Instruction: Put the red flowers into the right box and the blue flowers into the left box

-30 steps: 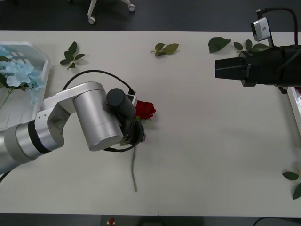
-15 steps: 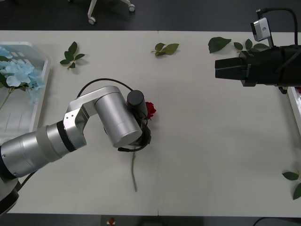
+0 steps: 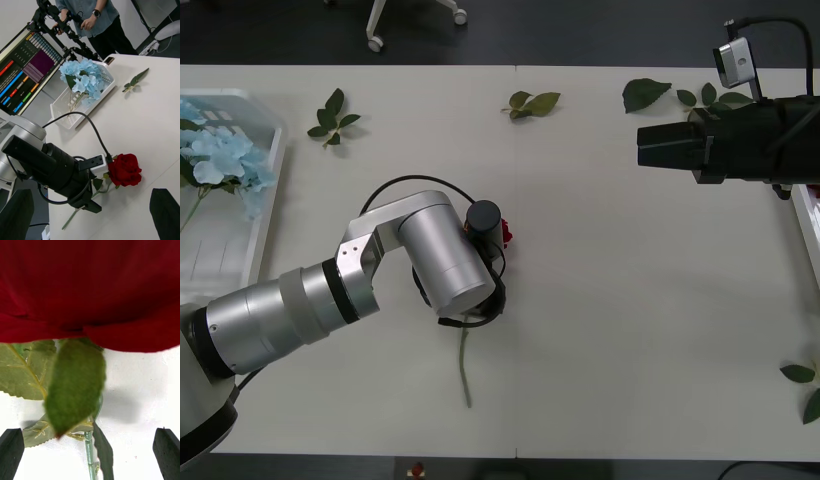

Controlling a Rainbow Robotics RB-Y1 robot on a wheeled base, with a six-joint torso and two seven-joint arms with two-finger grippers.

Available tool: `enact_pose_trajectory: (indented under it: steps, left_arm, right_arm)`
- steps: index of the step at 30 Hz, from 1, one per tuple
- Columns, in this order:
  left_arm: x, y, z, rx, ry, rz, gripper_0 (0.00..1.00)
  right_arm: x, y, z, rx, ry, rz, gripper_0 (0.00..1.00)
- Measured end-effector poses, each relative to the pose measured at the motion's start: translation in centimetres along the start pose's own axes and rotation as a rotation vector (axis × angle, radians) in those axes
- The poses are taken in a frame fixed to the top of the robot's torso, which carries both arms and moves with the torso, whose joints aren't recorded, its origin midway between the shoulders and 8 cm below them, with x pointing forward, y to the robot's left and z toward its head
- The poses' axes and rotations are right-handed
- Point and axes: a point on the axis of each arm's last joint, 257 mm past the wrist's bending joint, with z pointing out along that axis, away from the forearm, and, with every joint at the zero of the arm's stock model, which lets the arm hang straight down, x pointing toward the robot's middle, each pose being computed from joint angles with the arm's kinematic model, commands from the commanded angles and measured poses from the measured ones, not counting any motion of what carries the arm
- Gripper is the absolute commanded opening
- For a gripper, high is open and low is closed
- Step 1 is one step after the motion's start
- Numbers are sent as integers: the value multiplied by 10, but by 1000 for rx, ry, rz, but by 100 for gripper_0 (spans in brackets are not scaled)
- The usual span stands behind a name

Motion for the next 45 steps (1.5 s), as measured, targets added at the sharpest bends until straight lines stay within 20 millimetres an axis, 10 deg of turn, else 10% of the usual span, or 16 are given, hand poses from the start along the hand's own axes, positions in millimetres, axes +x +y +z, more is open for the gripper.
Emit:
enact_pose_trajectory:
  steps: [9,10,11,13,30,45]
  left_arm:
    - [2,-4,13,3,18,-16,99]
    - [1,-6,13,3,19,-14,79]
    - [1,-7,13,5,17,-12,35]
    - [1,-10,12,8,17,-11,0]
    - [-13,-4,7,-23,-42,54,0]
    - [-42,-7,-83,70,-144,111,0]
  right_arm:
    - [0,0,0,0,0,0,90]
    - [0,0,0,0,0,0,90]
    - [0,0,0,0,0,0,90]
    - [0,0,0,0,0,0,90]
    - [2,3,0,-11,6,1,90]
    - [2,0,-2,-4,5,4,90]
